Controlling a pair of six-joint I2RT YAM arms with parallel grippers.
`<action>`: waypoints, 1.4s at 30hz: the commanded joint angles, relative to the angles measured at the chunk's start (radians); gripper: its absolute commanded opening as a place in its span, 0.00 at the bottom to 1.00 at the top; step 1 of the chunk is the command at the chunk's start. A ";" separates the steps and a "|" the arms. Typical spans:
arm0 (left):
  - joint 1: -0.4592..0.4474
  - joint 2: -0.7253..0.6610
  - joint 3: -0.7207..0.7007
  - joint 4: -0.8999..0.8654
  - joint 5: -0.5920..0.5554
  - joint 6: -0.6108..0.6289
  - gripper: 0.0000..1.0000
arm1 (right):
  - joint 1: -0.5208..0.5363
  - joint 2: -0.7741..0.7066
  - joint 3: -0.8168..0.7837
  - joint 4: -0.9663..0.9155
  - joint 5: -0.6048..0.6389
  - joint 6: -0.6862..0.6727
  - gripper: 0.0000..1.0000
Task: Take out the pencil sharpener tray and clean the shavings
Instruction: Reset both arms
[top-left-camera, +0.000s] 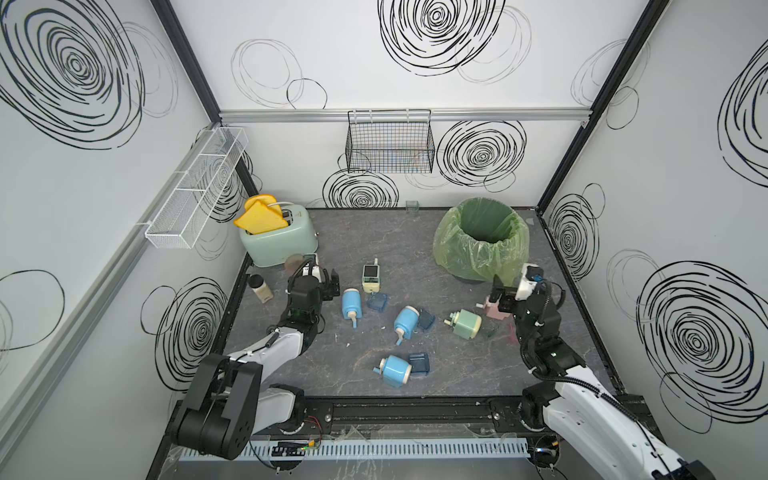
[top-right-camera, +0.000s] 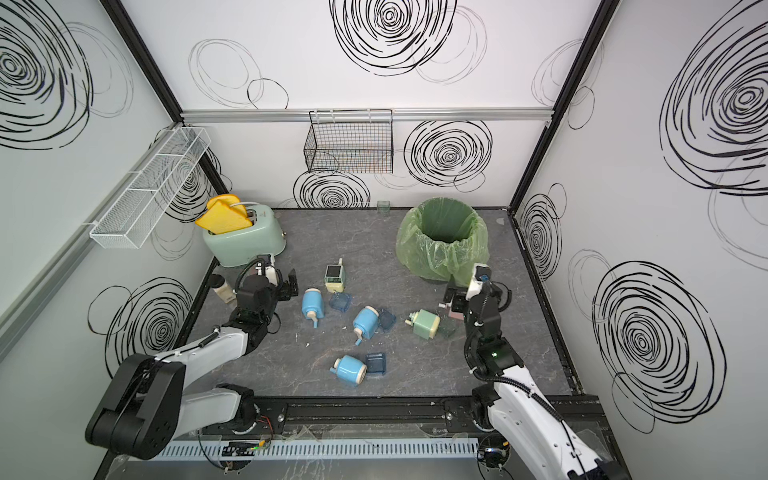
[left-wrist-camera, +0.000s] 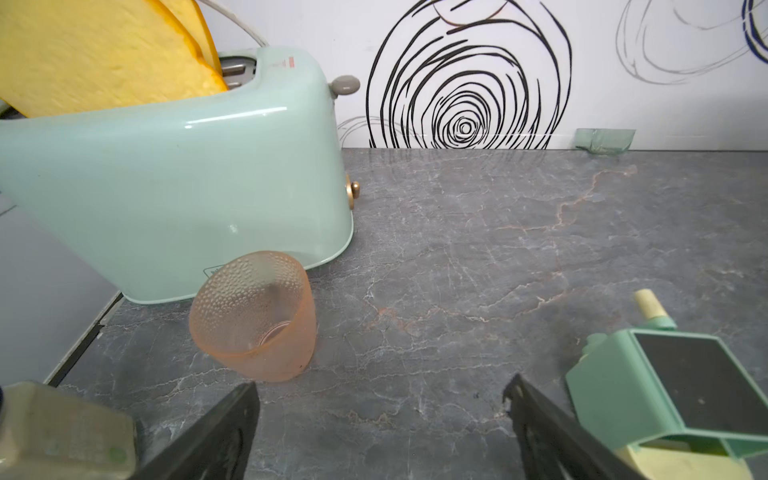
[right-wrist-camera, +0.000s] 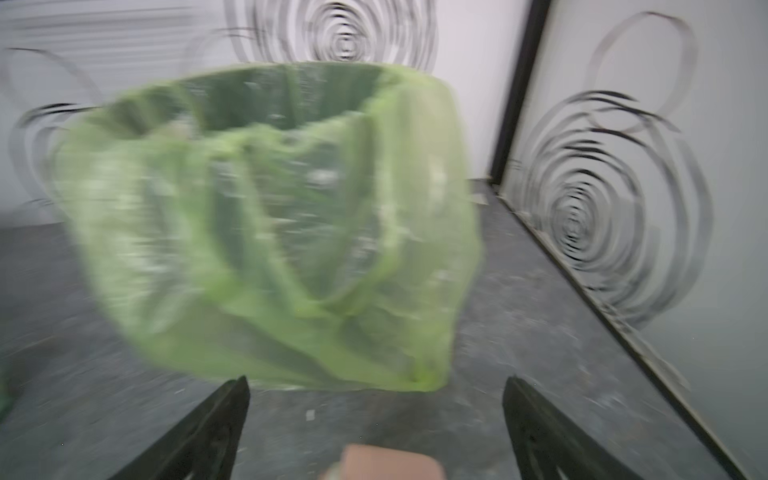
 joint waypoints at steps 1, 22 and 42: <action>-0.002 0.057 -0.018 0.244 -0.029 0.038 0.97 | -0.151 0.011 -0.061 0.097 0.036 0.079 0.98; 0.016 0.176 -0.245 0.827 0.007 0.117 0.97 | -0.253 0.526 -0.178 0.893 -0.131 -0.116 0.99; 0.097 0.187 -0.147 0.635 0.125 0.067 0.97 | -0.205 0.571 -0.144 0.883 -0.266 -0.212 0.99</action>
